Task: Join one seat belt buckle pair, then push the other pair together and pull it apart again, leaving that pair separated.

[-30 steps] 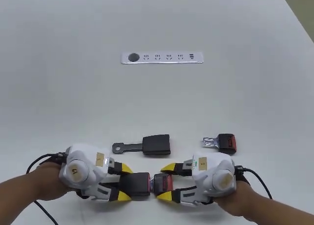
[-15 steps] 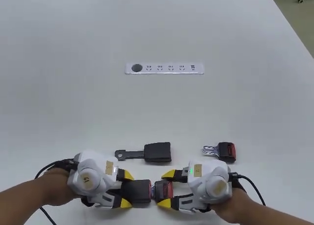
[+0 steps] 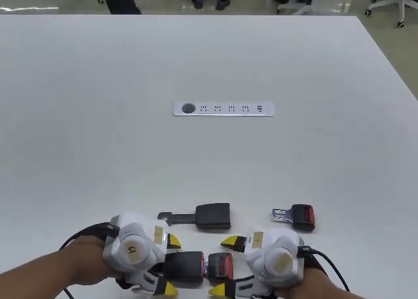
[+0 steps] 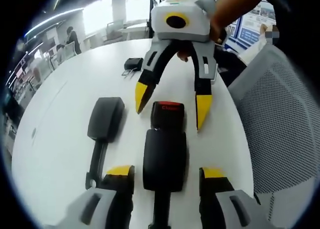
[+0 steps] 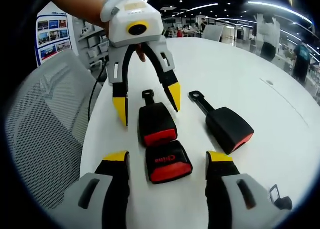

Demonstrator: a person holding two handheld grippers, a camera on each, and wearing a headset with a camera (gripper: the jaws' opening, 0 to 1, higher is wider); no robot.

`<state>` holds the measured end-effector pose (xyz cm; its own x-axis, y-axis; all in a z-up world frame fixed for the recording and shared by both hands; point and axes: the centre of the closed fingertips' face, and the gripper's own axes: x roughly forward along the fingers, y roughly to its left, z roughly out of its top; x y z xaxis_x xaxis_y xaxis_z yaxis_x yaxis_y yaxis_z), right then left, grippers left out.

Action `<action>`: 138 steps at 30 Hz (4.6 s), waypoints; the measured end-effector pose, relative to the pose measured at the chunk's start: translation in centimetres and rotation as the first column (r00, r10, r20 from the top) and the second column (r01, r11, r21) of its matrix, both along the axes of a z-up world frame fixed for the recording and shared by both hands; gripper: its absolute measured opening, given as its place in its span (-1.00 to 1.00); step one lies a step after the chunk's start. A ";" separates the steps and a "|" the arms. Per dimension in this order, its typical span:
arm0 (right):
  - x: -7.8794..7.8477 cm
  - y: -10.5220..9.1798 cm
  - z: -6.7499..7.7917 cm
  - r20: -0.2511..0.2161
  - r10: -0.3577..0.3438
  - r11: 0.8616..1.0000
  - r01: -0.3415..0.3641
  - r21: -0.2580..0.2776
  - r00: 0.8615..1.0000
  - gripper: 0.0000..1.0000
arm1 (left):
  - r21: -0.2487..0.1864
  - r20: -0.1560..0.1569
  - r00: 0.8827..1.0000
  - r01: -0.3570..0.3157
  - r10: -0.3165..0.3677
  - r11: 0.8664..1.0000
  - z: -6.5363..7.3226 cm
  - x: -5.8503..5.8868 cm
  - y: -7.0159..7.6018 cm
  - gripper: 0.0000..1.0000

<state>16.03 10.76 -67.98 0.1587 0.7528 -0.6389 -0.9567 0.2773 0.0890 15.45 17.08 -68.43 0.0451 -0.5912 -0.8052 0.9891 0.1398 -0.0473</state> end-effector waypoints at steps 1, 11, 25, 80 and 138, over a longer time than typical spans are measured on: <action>0.1 -0.1 0.2 -0.010 -0.019 1.000 0.019 0.006 1.000 0.27 | -0.007 0.002 1.000 -0.024 0.024 1.000 0.8 0.2 -0.1 0.18; 0.9 -2.1 1.6 0.018 -0.055 0.998 0.054 0.030 0.998 0.39 | -0.069 0.061 0.991 -0.112 0.116 0.991 3.9 2.1 -1.1 0.55; 3.6 -6.2 4.8 0.051 -0.110 0.993 0.107 0.059 0.993 0.56 | -0.105 0.105 0.983 -0.142 0.153 0.984 6.8 5.0 -2.8 0.65; 10.0 -17.9 -1.2 -0.046 -0.016 0.994 0.011 -0.109 0.999 -0.01 | -0.003 0.045 0.999 -0.004 0.004 1.000 -0.4 10.7 -5.6 -0.02; 10.2 -11.0 -0.3 -0.002 0.098 0.995 -0.098 -0.020 0.995 -0.33 | -0.012 0.002 0.994 0.109 -0.109 0.994 -0.3 10.7 -6.1 -0.34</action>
<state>26.24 -0.19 -68.28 0.0839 0.7514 -0.6545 -0.9793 0.1835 0.0852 26.16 10.94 -68.74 -0.0189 -0.6020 -0.7983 0.9984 0.0311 -0.0471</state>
